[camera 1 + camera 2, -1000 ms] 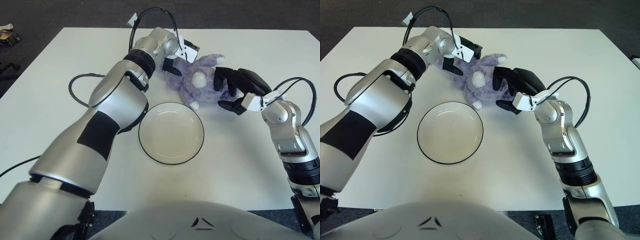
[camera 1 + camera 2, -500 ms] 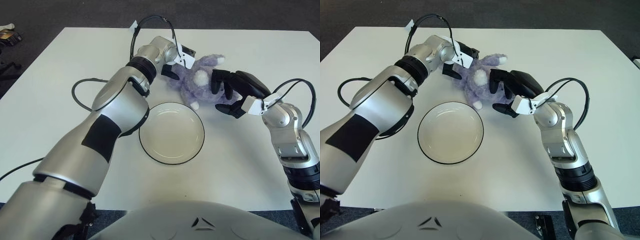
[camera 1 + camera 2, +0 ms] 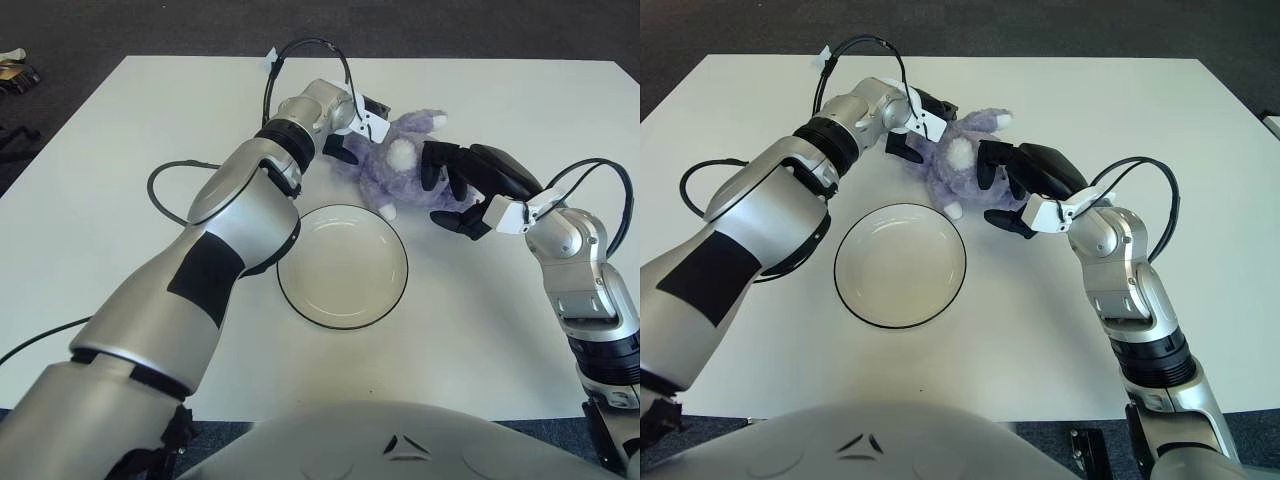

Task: Put the doll into the plate.

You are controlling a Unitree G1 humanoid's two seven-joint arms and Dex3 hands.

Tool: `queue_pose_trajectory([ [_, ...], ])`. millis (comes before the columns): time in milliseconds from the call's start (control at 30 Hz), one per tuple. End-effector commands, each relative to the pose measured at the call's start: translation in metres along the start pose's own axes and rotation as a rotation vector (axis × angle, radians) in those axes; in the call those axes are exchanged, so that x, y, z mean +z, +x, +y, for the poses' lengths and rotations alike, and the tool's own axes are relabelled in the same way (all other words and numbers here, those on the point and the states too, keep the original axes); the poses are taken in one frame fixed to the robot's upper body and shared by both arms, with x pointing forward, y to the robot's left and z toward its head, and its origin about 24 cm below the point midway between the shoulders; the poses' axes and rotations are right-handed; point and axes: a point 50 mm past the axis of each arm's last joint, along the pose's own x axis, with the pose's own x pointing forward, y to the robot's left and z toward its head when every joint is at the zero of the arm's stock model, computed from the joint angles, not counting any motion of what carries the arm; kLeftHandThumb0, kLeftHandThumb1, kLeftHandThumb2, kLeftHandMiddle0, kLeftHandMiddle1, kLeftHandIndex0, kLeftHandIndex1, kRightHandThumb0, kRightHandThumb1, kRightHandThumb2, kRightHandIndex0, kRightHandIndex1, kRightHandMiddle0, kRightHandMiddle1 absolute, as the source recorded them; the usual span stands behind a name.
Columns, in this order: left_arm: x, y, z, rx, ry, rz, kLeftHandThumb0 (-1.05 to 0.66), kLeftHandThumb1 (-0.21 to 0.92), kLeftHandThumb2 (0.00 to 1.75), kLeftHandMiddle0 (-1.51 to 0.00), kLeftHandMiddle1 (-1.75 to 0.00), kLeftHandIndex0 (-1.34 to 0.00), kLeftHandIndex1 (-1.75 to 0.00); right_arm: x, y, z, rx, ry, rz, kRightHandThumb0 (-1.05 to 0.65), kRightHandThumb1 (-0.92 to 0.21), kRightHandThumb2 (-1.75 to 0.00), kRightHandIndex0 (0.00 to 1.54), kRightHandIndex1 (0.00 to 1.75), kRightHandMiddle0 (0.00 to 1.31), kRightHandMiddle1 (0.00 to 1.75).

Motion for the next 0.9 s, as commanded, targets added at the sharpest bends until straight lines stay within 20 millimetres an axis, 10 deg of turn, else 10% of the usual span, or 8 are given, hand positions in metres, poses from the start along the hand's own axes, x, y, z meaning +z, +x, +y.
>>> queue_pose_trajectory([
  [0, 0.001, 0.005, -0.017, -0.028, 0.009, -0.003, 0.17, 0.06, 1.34, -0.08, -0.56, 0.00, -0.66, 0.001, -0.002, 0.001, 0.012, 0.028, 0.004, 0.00, -0.16, -1.50, 0.75, 1.75, 0.49, 1.70],
  [367, 0.004, 0.008, -0.025, -0.035, -0.026, -0.019, 0.15, 0.03, 1.35, -0.15, -0.64, 0.00, -0.79, 0.004, -0.004, 0.001, 0.016, 0.016, 0.004, 0.00, -0.13, -1.51, 0.78, 1.75, 0.55, 1.64],
  [500, 0.004, 0.009, -0.027, -0.010, -0.046, -0.027, 0.05, 0.08, 1.30, -0.37, -1.08, 0.00, -0.95, 0.004, -0.005, 0.002, 0.020, 0.027, 0.017, -0.01, -0.13, -1.50, 0.78, 1.75, 0.57, 1.61],
  [600, 0.004, 0.009, -0.028, 0.010, -0.053, -0.033, 0.30, 0.34, 1.01, -0.60, -1.30, 0.00, -1.10, 0.004, -0.006, 0.001, 0.018, 0.027, 0.024, -0.01, -0.13, -1.50, 0.78, 1.75, 0.57, 1.60],
  [867, 0.005, 0.009, -0.029, 0.095, 0.023, -0.048, 0.44, 0.38, 1.01, -0.74, -1.41, 0.00, -1.50, 0.003, -0.008, 0.000, 0.005, 0.018, 0.033, -0.01, -0.13, -1.48, 0.78, 1.75, 0.58, 1.58],
])
